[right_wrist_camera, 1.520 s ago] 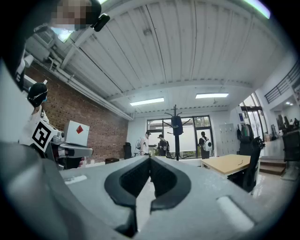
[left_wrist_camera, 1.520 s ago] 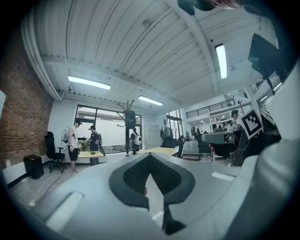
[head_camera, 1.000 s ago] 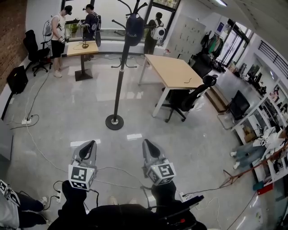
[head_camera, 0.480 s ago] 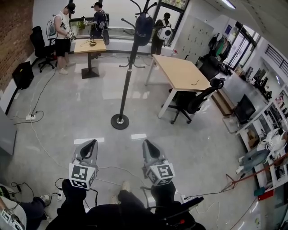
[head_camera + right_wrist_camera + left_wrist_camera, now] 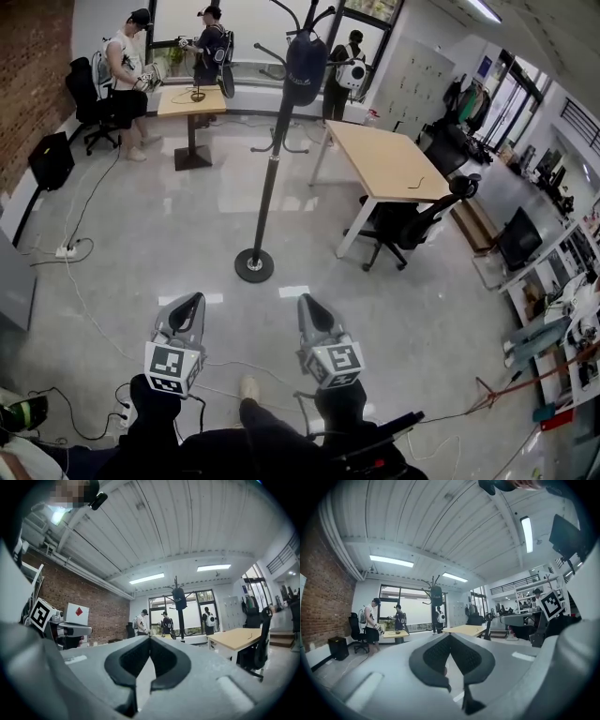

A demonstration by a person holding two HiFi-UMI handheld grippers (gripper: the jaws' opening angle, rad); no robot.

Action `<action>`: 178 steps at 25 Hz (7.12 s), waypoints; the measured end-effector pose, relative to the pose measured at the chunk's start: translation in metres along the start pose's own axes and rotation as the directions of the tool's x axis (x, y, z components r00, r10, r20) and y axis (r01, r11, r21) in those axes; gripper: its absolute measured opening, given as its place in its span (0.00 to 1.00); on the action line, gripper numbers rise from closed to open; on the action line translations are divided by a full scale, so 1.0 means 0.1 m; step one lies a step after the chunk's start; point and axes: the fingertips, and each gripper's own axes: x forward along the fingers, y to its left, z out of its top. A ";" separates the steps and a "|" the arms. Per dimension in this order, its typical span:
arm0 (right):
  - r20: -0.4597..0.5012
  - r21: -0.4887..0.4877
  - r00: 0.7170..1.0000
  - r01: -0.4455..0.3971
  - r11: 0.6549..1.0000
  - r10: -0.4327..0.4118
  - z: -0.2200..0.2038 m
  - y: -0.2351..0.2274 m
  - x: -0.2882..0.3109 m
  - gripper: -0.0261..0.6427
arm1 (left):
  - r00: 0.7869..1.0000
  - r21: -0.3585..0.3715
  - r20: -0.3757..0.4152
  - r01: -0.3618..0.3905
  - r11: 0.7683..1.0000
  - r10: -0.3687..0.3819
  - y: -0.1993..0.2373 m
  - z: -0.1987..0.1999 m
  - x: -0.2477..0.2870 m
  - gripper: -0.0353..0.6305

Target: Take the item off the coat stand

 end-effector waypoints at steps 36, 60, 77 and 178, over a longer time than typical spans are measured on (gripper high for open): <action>0.035 0.052 0.998 -0.049 0.997 0.047 -0.02 -1.30 2.23 0.04 | 0.997 -0.003 -0.028 -0.070 0.998 0.070 0.95 0.00 2.21 0.06; 0.059 0.015 0.992 0.107 0.994 -0.108 0.17 -1.70 3.78 0.04 | 0.997 -0.053 -0.002 0.072 0.996 -0.073 2.14 0.05 3.77 0.06; 0.085 0.000 0.958 0.276 0.961 -0.275 0.34 -1.94 3.97 0.04 | 0.971 -0.067 0.012 0.239 0.969 -0.238 2.32 0.00 4.41 0.06; 0.336 -0.262 0.906 0.355 0.897 -0.260 2.75 -2.25 5.29 0.12 | 0.995 -0.034 0.045 0.095 0.995 -0.093 3.19 0.01 4.47 0.06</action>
